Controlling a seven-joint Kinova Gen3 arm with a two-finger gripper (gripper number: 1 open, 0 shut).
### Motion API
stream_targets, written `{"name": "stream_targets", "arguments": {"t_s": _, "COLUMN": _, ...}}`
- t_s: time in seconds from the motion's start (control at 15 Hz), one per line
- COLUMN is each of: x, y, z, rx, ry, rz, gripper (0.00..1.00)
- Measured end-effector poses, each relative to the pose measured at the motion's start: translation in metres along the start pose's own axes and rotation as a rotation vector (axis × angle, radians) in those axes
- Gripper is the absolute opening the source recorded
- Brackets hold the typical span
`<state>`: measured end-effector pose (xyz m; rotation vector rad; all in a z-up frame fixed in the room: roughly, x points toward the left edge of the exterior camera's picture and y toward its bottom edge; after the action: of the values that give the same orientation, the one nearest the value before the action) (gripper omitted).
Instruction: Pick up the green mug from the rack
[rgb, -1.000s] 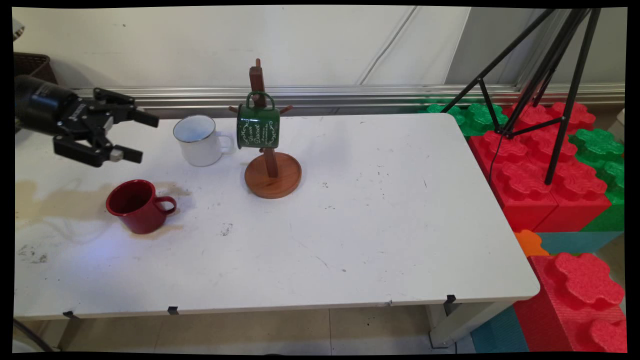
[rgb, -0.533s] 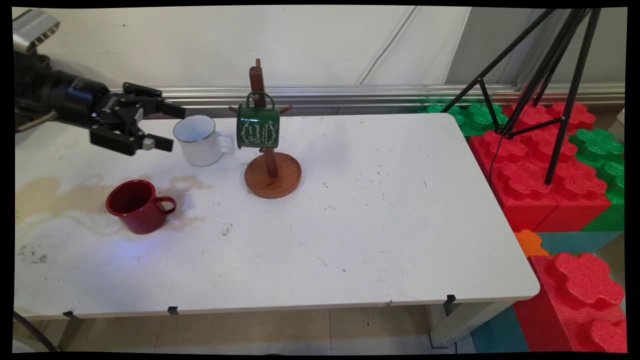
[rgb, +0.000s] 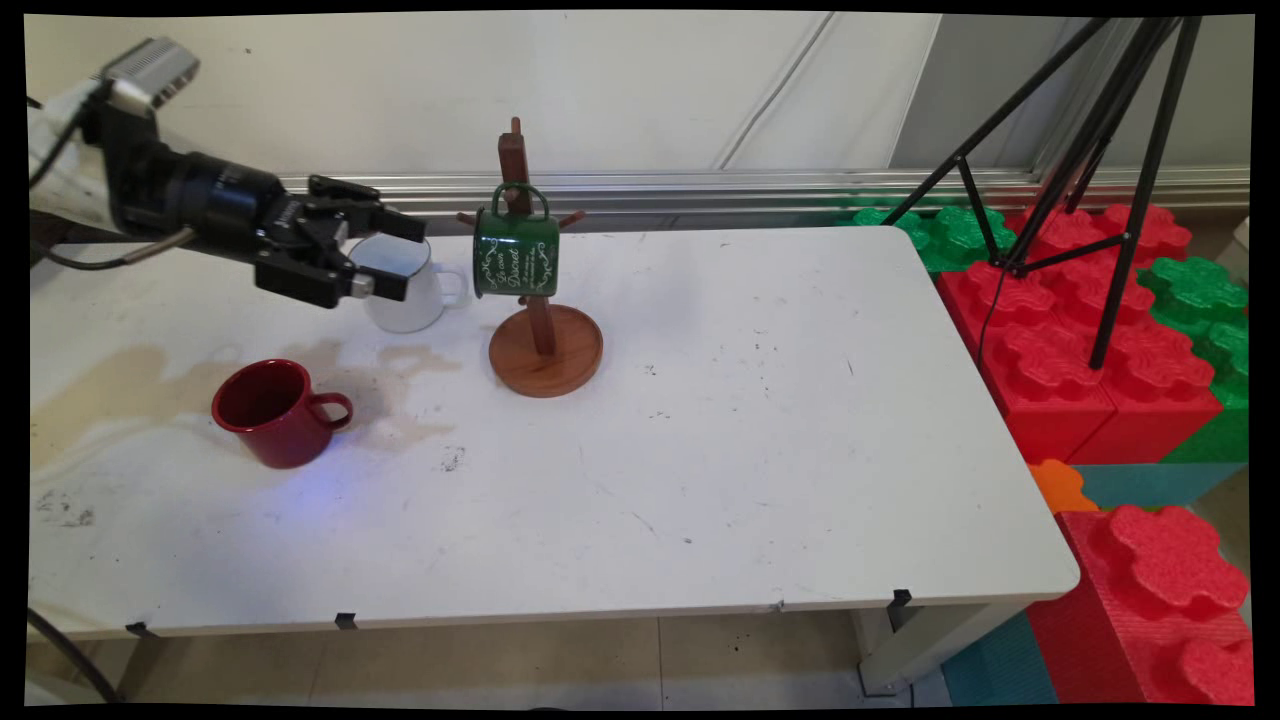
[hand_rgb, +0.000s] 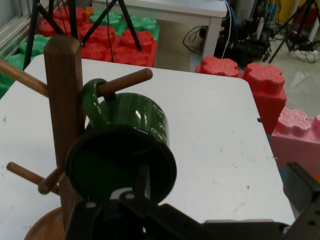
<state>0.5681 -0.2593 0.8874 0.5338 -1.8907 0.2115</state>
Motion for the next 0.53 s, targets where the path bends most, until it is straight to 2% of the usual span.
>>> {"name": "stream_targets", "arguments": {"t_s": 0.53, "x": -0.015, "y": -0.013, "z": 0.04, "rx": -0.009, "ry": 0.038, "rz": -0.05, "gripper": 1.0}}
